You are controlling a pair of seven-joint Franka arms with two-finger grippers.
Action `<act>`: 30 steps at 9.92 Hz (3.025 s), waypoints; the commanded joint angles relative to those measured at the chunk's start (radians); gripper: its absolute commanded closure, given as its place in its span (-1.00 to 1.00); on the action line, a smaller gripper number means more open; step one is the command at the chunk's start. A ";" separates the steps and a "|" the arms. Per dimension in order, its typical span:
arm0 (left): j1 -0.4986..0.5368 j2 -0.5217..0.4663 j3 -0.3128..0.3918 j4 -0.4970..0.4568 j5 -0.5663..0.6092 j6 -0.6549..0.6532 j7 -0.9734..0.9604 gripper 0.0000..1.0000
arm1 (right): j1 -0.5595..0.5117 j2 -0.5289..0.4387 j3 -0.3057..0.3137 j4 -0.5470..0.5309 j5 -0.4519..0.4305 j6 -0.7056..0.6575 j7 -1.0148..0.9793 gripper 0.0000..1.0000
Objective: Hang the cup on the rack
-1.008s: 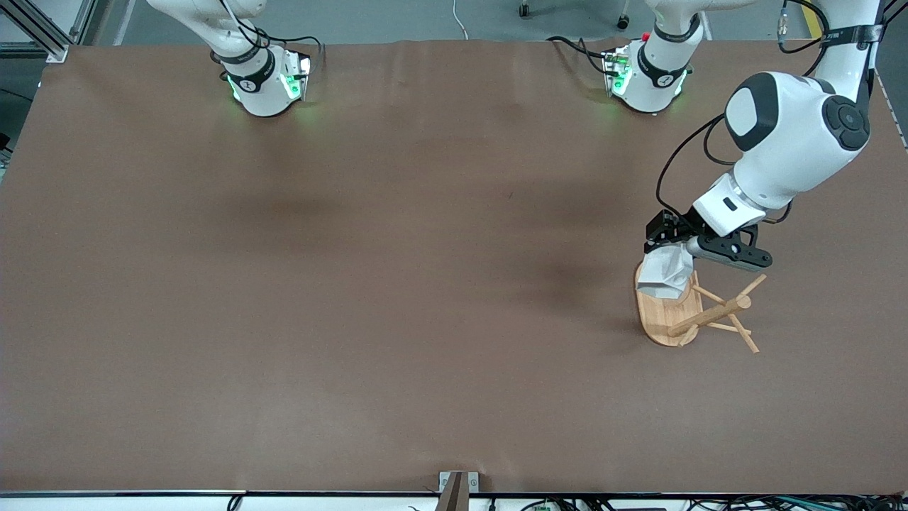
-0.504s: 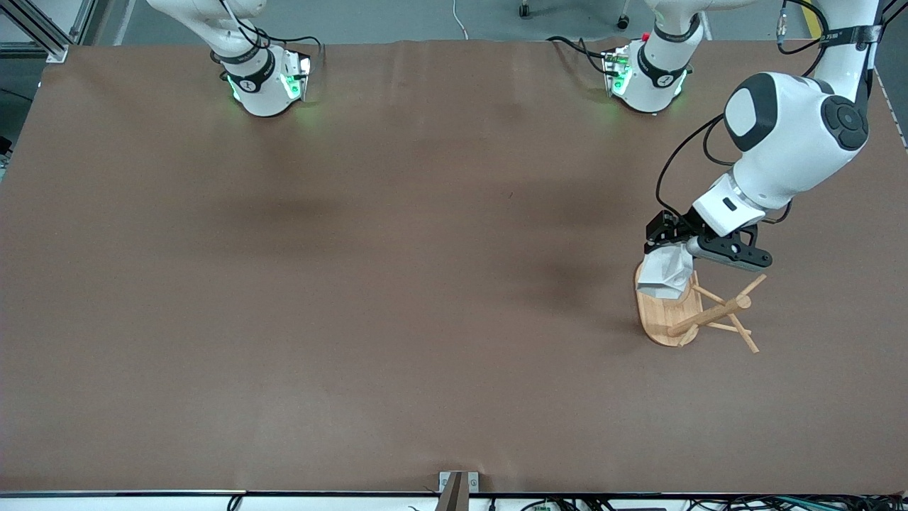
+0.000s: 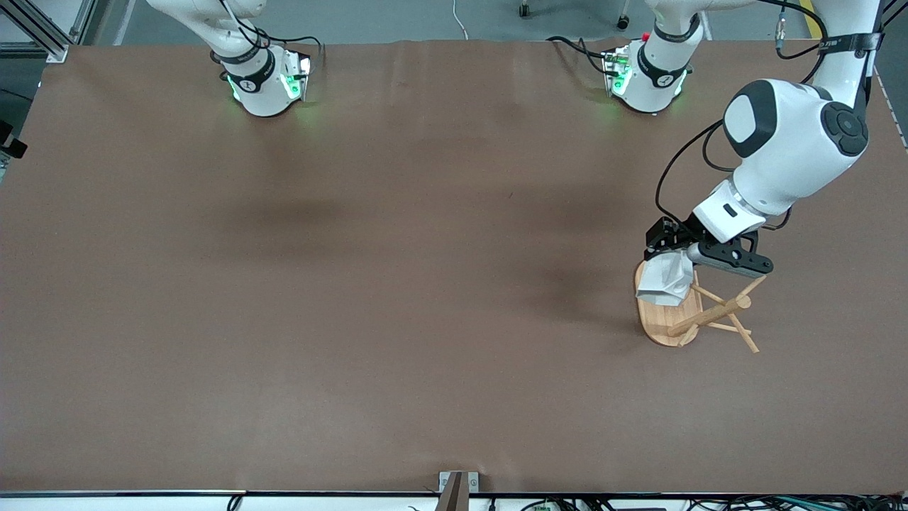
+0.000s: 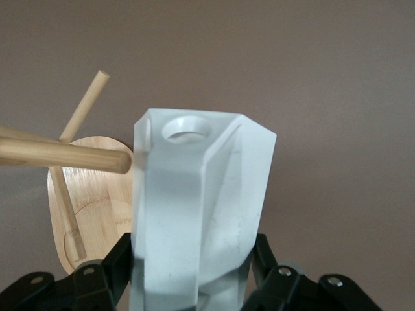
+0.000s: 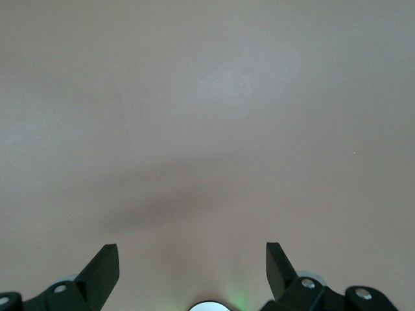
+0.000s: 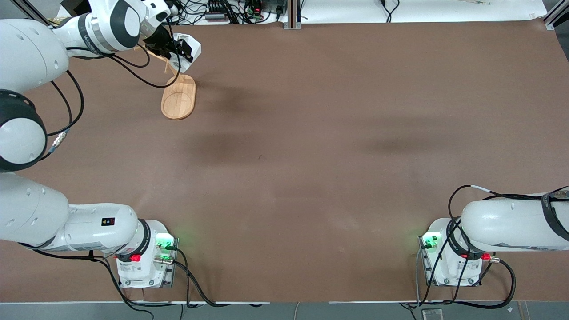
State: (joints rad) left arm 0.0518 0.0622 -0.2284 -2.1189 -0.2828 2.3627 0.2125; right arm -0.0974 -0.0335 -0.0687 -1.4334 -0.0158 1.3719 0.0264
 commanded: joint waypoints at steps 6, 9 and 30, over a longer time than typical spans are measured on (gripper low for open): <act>0.000 0.062 0.001 0.022 -0.007 0.026 0.018 0.99 | -0.008 0.006 0.004 0.014 -0.003 -0.001 0.000 -1.00; 0.002 0.065 0.009 0.025 -0.007 0.026 0.018 0.99 | -0.012 0.007 0.004 0.014 -0.003 -0.001 0.000 -1.00; -0.038 -0.159 0.189 0.356 0.295 -0.644 -0.053 -1.00 | -0.018 0.007 0.000 0.014 -0.001 -0.001 -0.009 -1.00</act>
State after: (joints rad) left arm 0.0232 -0.1234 -0.0360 -1.8113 -0.0231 1.7988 0.1961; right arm -0.1004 -0.0314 -0.0771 -1.4328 -0.0166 1.3739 0.0264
